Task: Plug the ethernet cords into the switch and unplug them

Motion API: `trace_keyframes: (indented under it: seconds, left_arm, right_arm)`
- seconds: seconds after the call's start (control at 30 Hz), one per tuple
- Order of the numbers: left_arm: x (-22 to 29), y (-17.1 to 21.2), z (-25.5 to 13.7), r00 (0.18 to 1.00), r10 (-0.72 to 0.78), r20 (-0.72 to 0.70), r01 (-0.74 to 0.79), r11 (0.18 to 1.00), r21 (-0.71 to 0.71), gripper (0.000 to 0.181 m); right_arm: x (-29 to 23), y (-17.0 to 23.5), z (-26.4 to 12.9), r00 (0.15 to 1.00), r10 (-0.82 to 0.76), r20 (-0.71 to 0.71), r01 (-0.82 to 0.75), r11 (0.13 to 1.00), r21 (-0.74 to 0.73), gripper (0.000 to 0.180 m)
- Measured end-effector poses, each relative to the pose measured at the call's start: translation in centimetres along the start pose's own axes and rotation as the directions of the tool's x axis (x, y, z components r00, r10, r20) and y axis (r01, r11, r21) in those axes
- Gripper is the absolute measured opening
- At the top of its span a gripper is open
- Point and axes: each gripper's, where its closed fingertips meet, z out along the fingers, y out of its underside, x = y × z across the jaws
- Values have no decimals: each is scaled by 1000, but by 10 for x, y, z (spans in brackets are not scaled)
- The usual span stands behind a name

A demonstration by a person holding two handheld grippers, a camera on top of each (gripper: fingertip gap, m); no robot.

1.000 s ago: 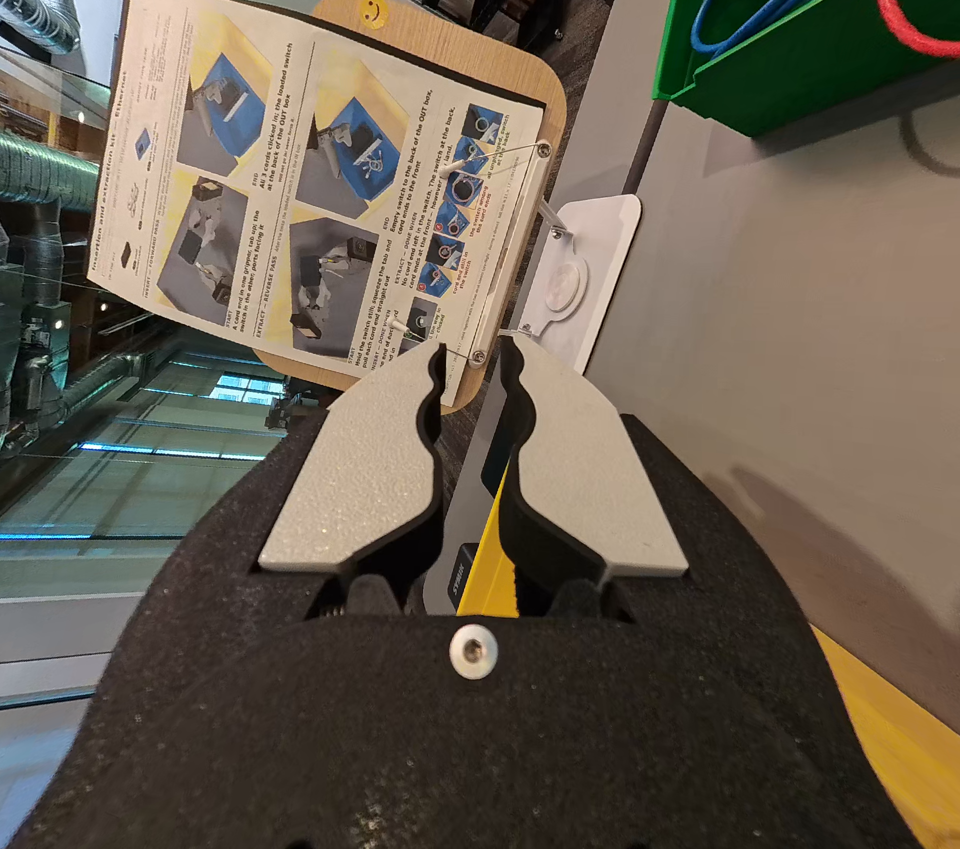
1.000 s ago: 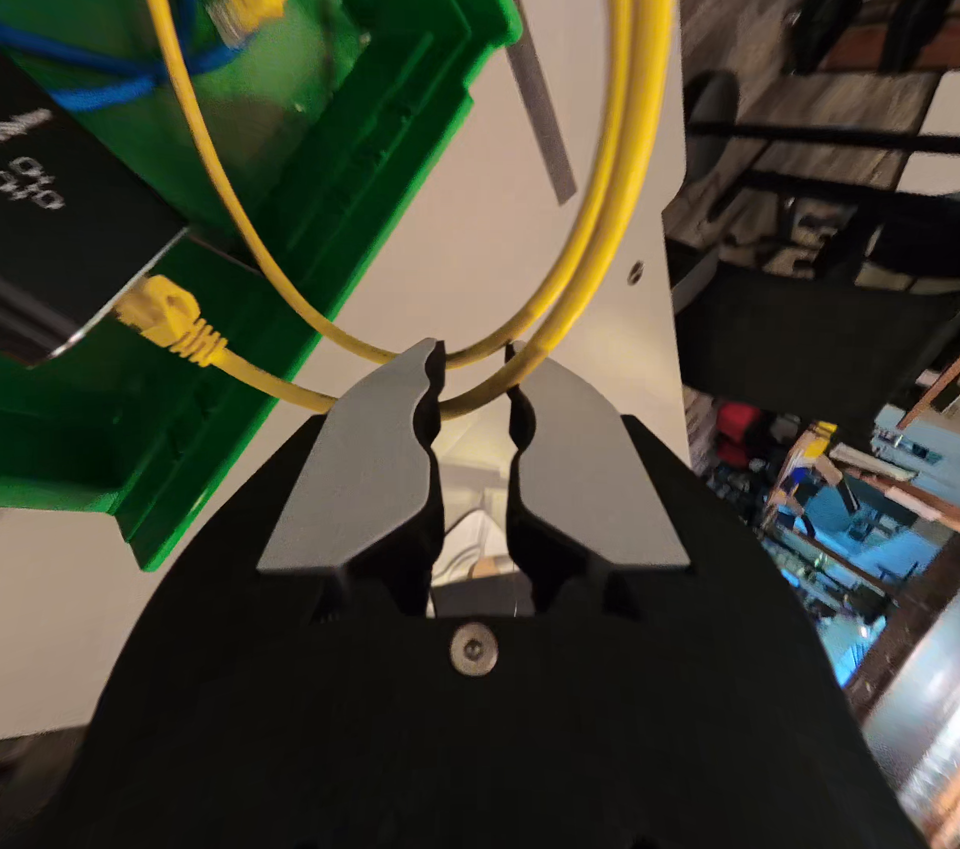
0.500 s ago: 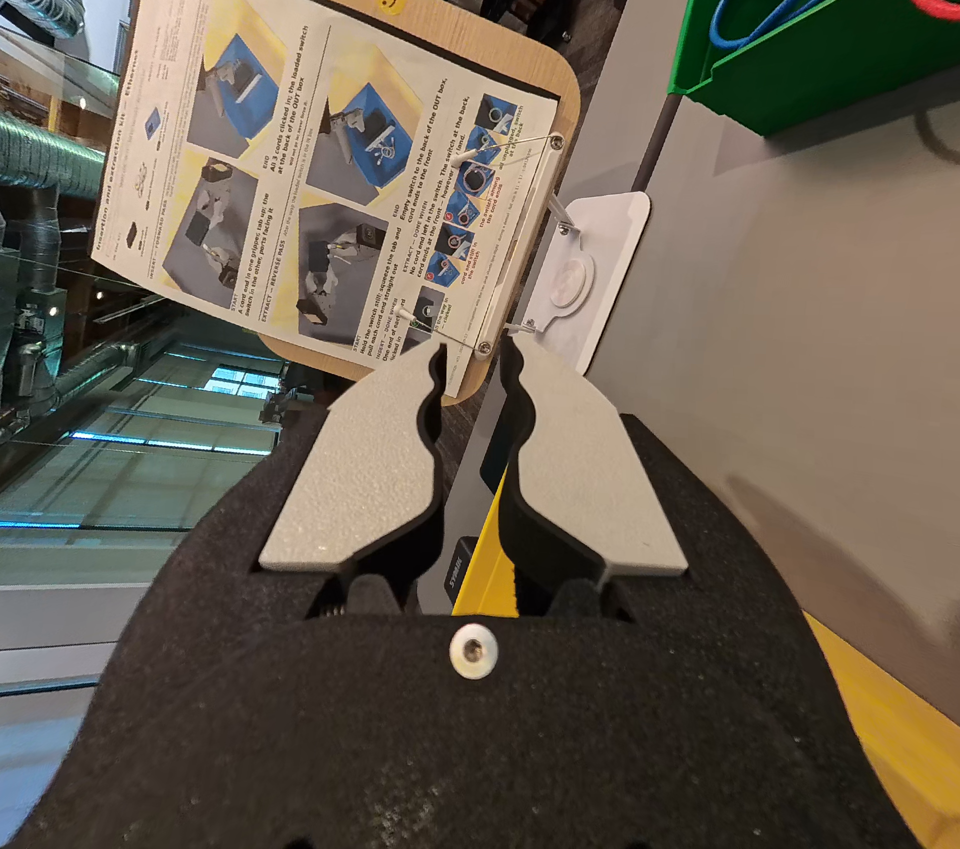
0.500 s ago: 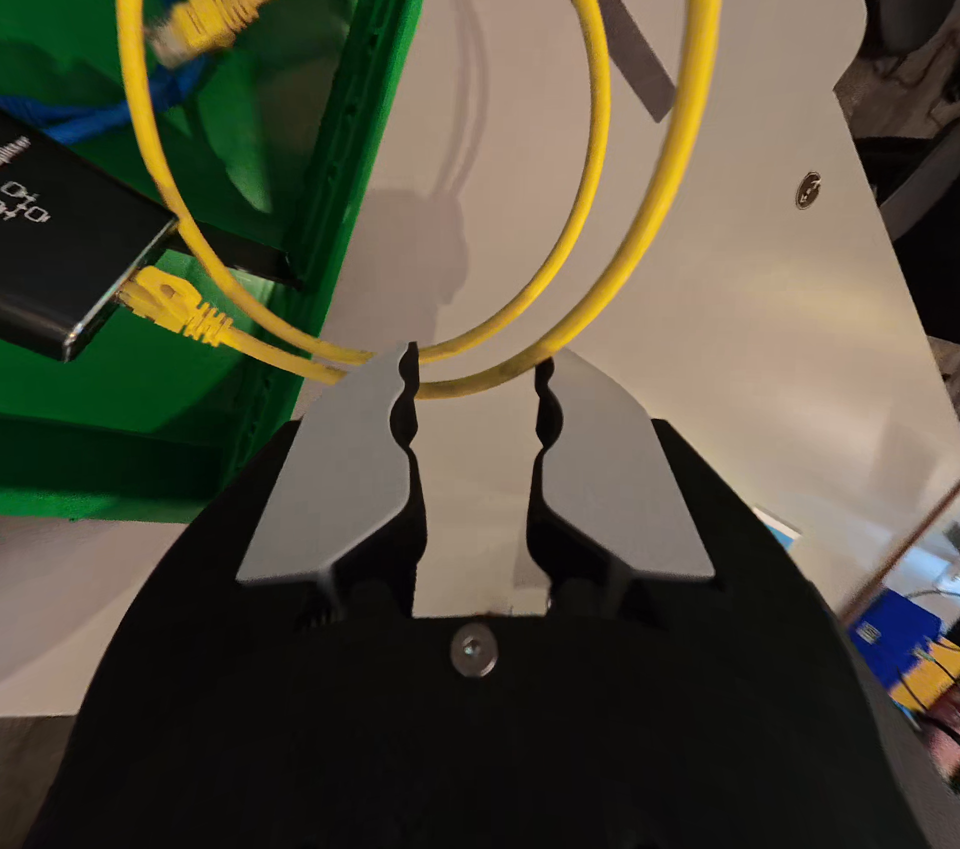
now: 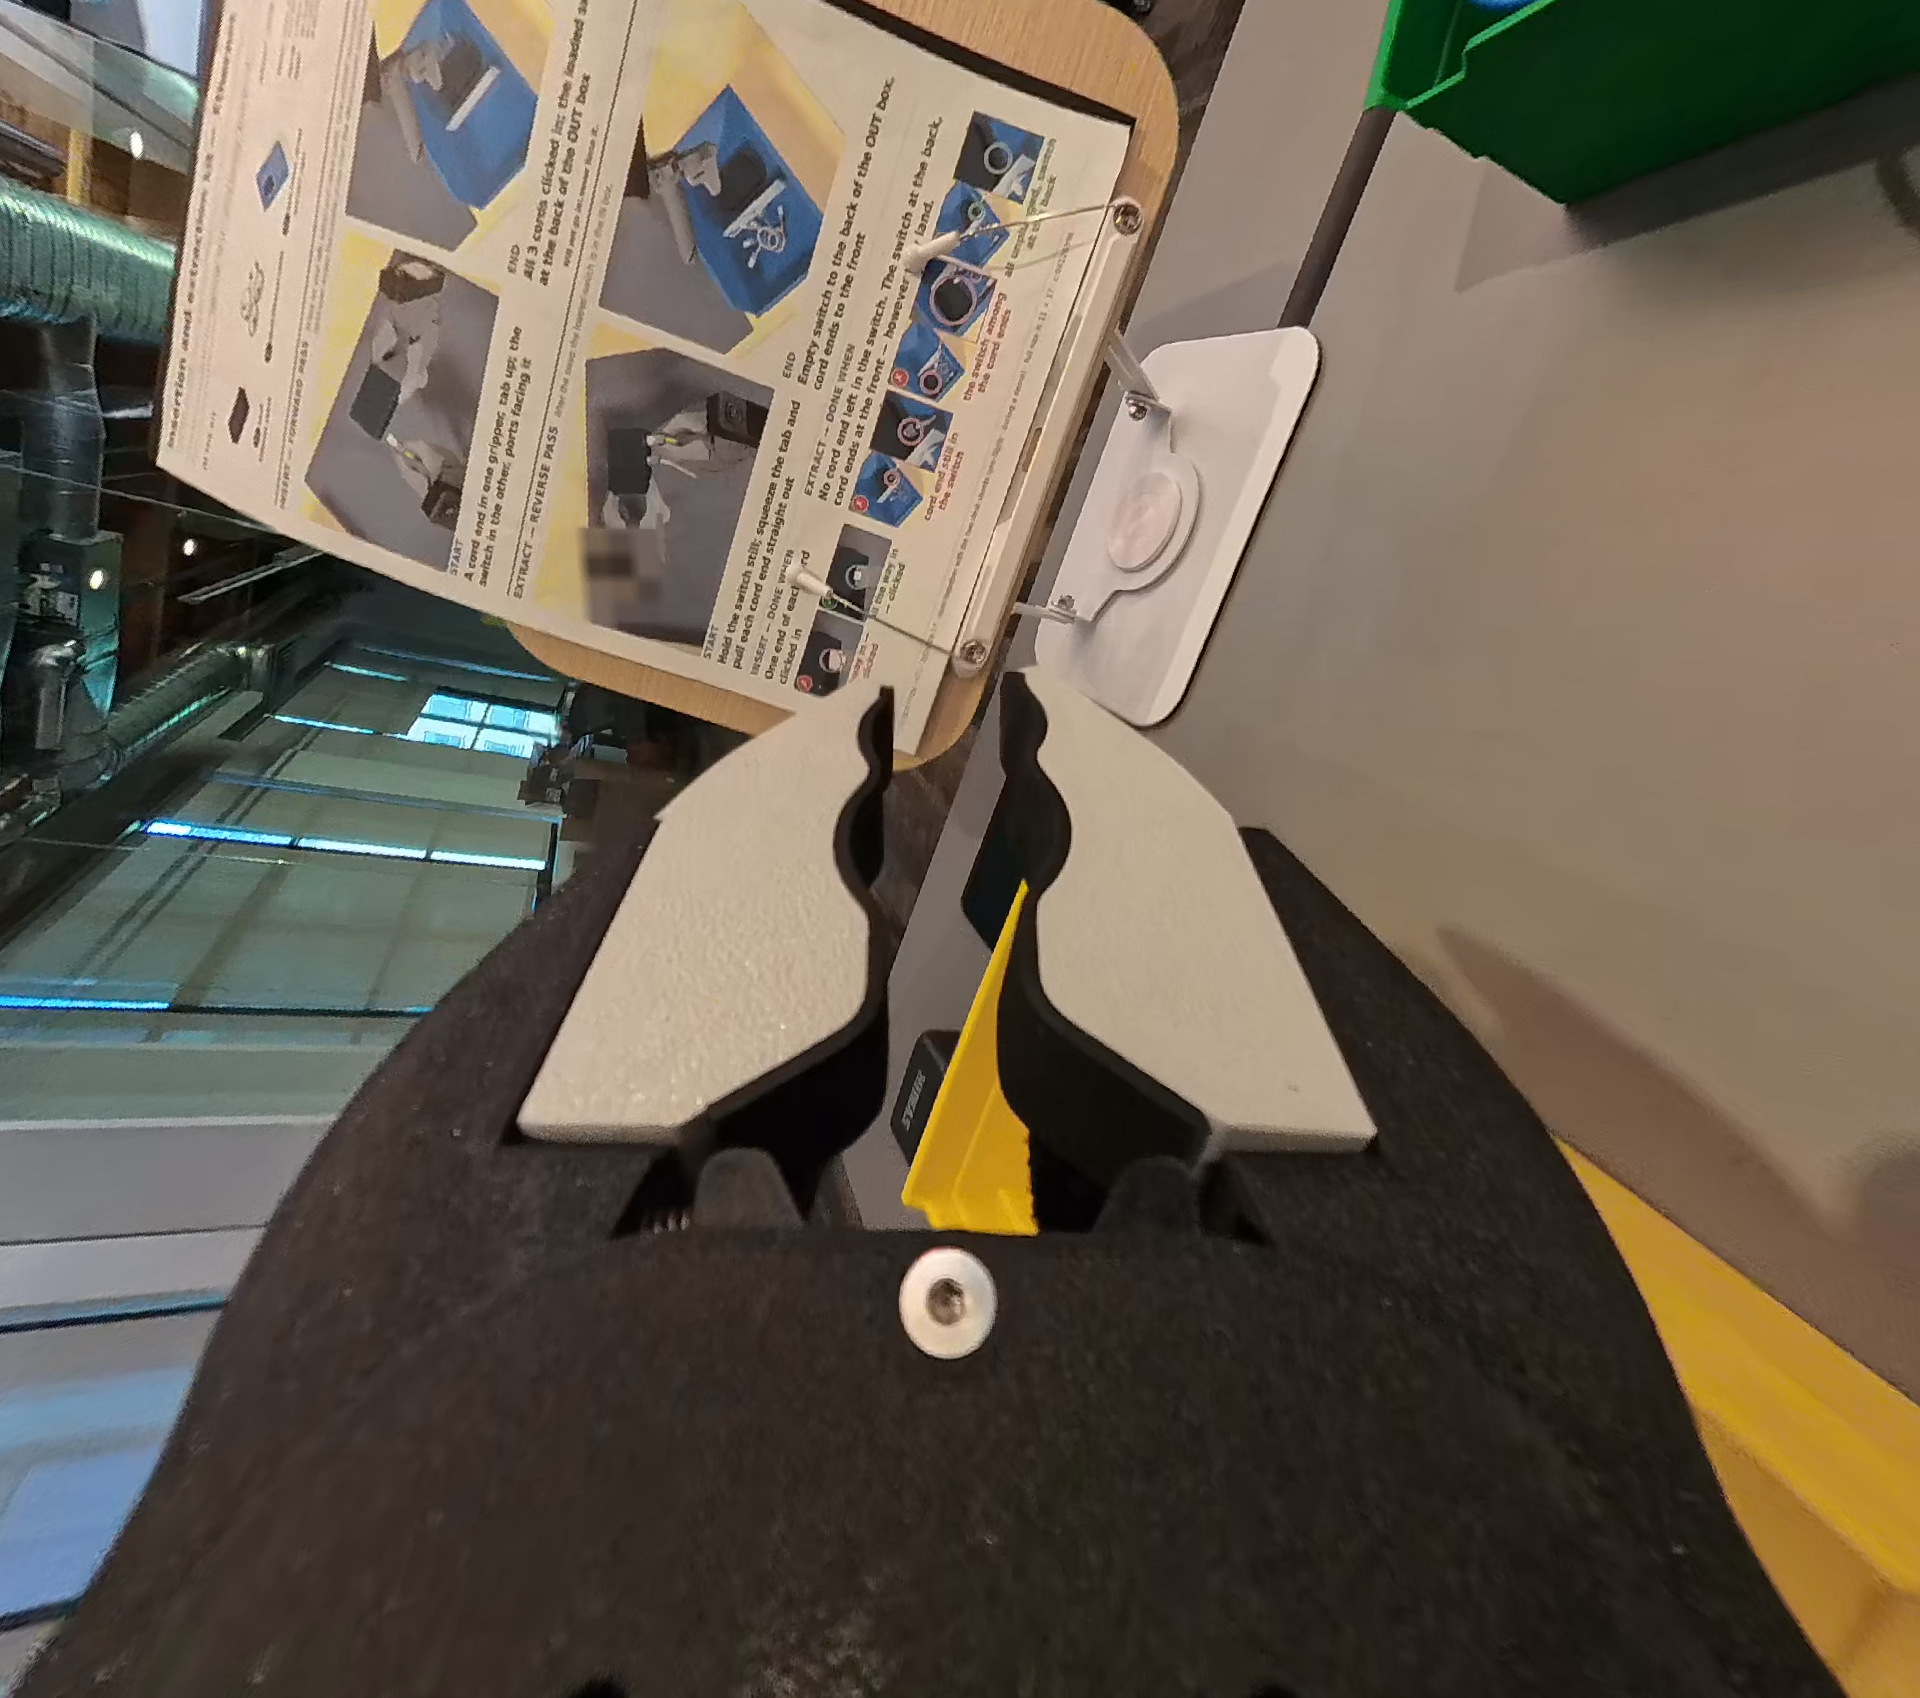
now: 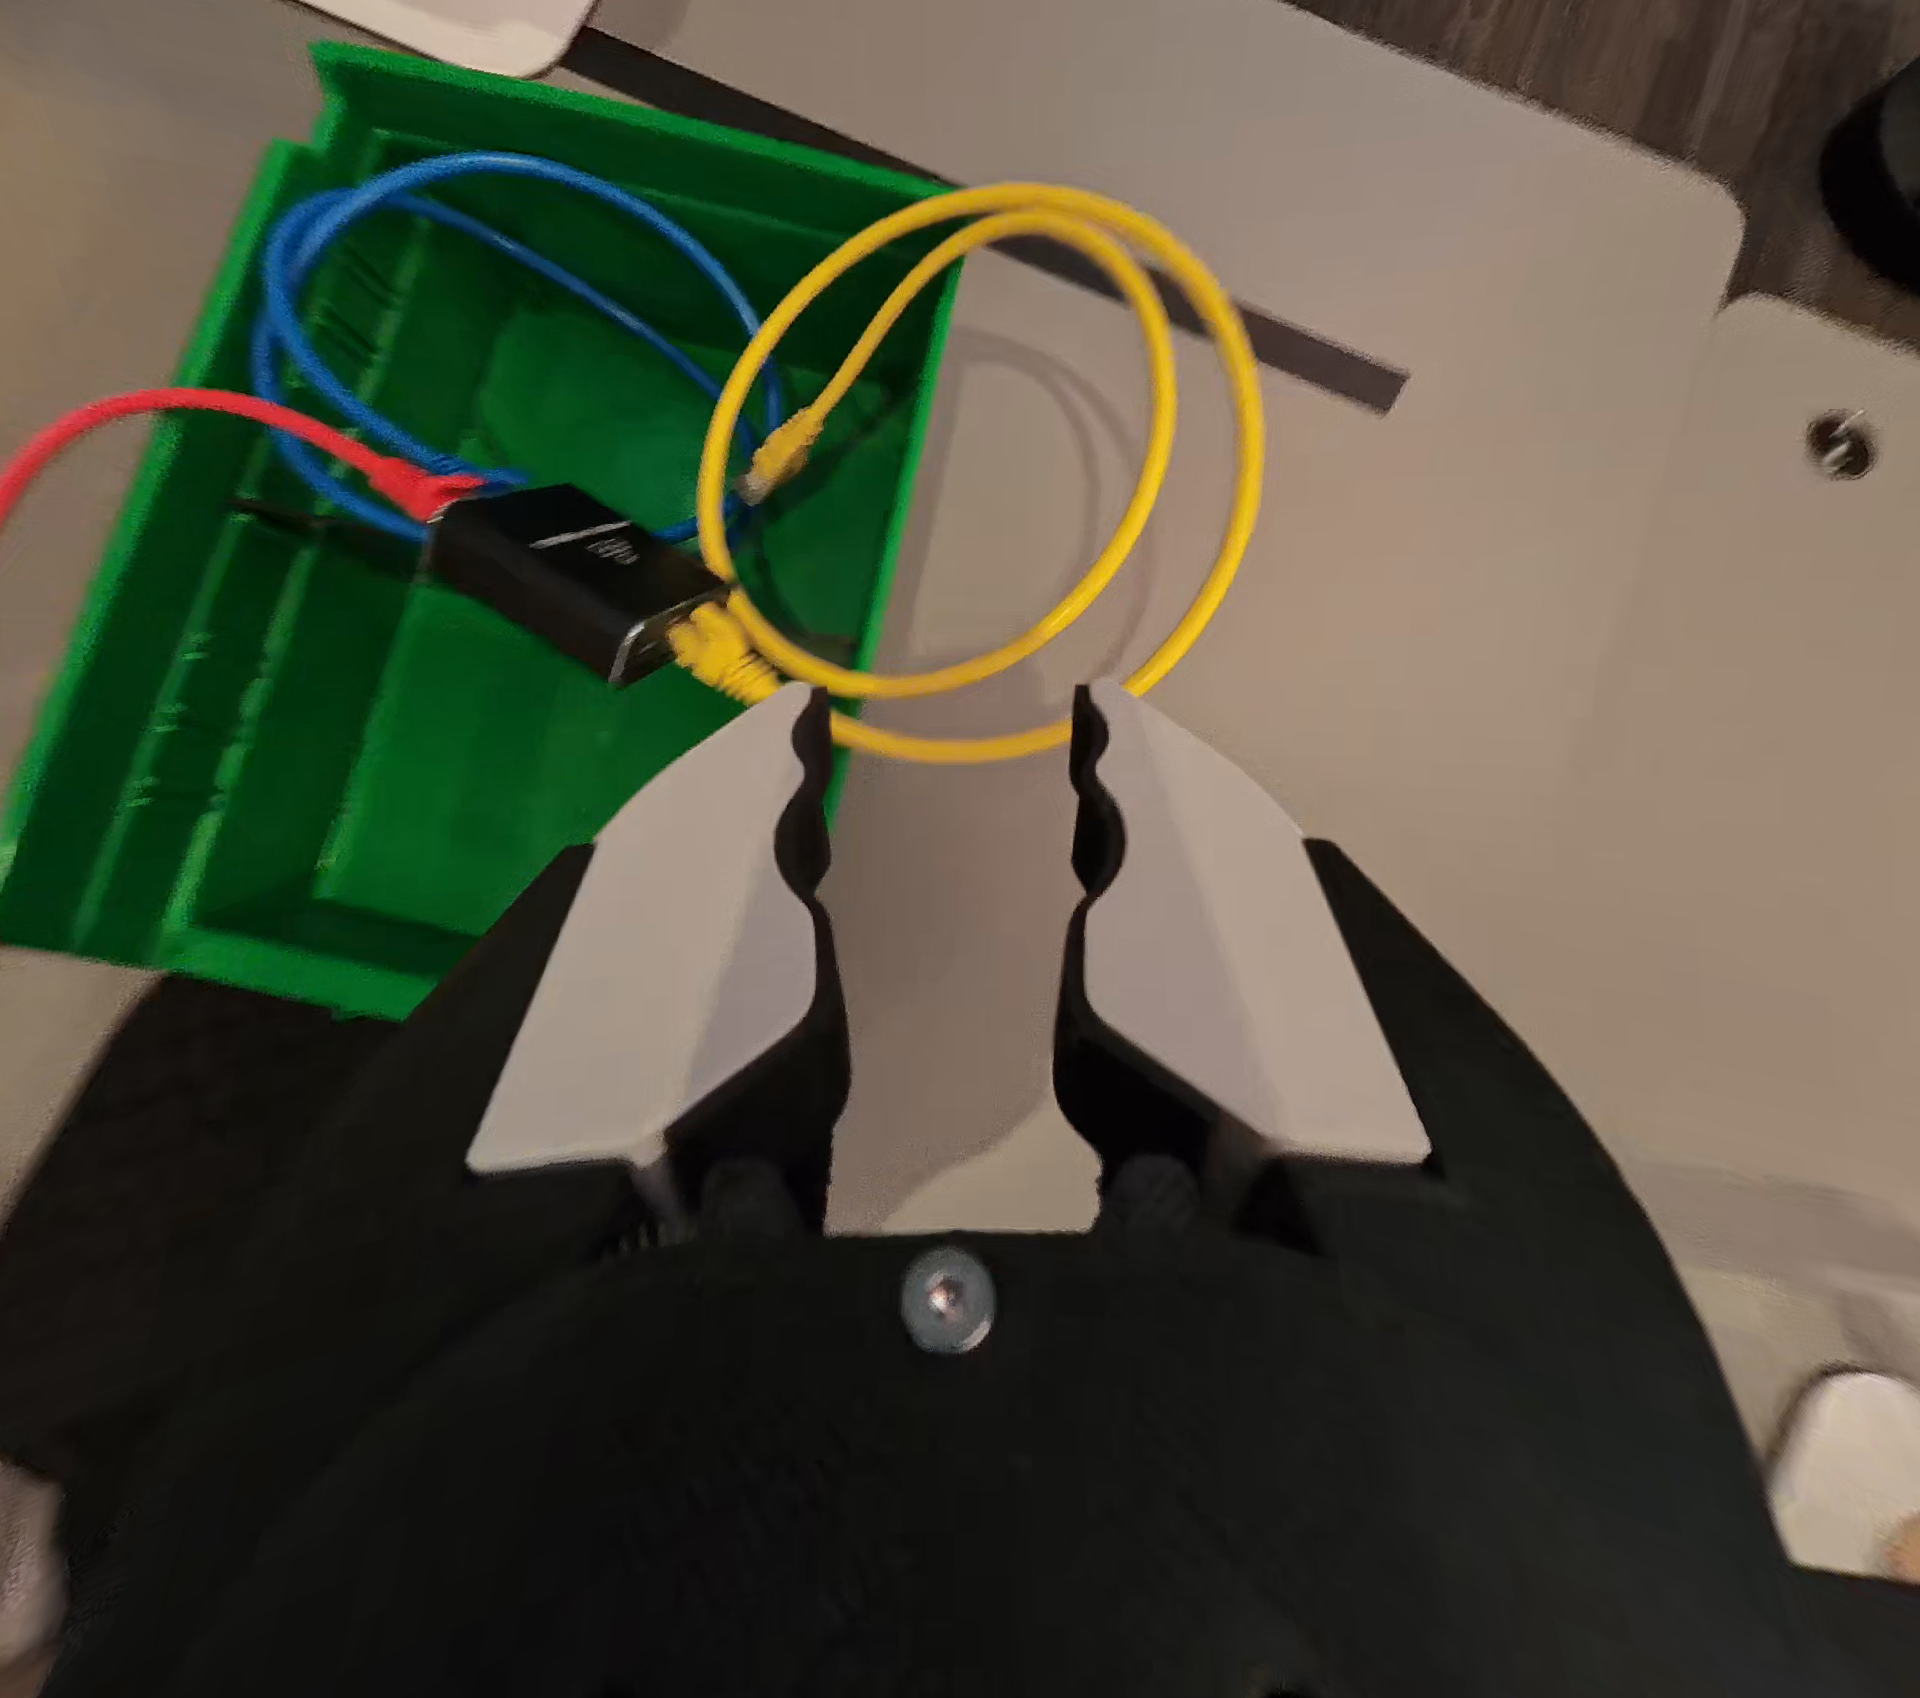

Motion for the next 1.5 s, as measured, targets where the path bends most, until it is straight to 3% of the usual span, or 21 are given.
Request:
trace_keyframes:
  seconds: [0.03, 0.1, 0.2, 0.37, 0.5, 0.63, 0.8, 1.07, 1.17, 1.27, 1.5]
  left_arm:
    - [-2, 4, -1, 1000, -5, 5, 5, 1000, -10, 19]
    - [-10, 15, -6, 999, -36, 19, 36, 999, -37, 19]
    - [-22, 42, -15, 986, -166, 20, 168, 980, -103, 19]
    - [-36, 102, -36, 898, -437, 59, 437, 866, -244, 27]
    - [-30, 162, -53, 765, -634, 114, 619, 675, -401, 42]
    - [-17, 220, -64, 607, -773, 185, 733, 455, -506, 37]
    - [21, 273, -80, 447, -860, 246, 726, 187, -662, 44]
    - [64, 323, -85, 317, -896, 312, 654, -32, -756, 51]
    - [91, 319, -87, 185, -943, 278, 567, -129, -814, 45]
    - [101, 310, -80, 105, -966, 236, 531, -146, -835, 29]
    - [104, 309, -76, 172, -962, 212, 496, -102, -862, 22]
  right_arm:
    - [-10, 11, -4, 998, 52, 40, -51, 999, -3, 46]
    - [-28, 35, -5, 986, 139, 95, -136, 990, -43, 45]
    - [-27, 67, 15, 978, 209, 21, -204, 968, -147, 45]
    - [-31, 93, 55, 969, 246, -24, -245, 942, -229, 29]
    - [-47, 98, 64, 897, 431, 104, -379, 867, -323, 8]
    - [-48, 99, 65, 841, 524, 134, -461, 824, -329, 12]
    - [-66, 101, 62, 849, 519, 104, -437, 798, -414, 9]
    - [-123, 97, 65, 898, 413, 154, -262, 781, -567, 9]
    - [-138, 94, 69, 916, 370, 154, -213, 776, -594, 10]
    - [-148, 92, 70, 939, 308, 154, -155, 777, -610, 12]
    - [-163, 94, 69, 962, 224, 155, -73, 760, -645, 14]
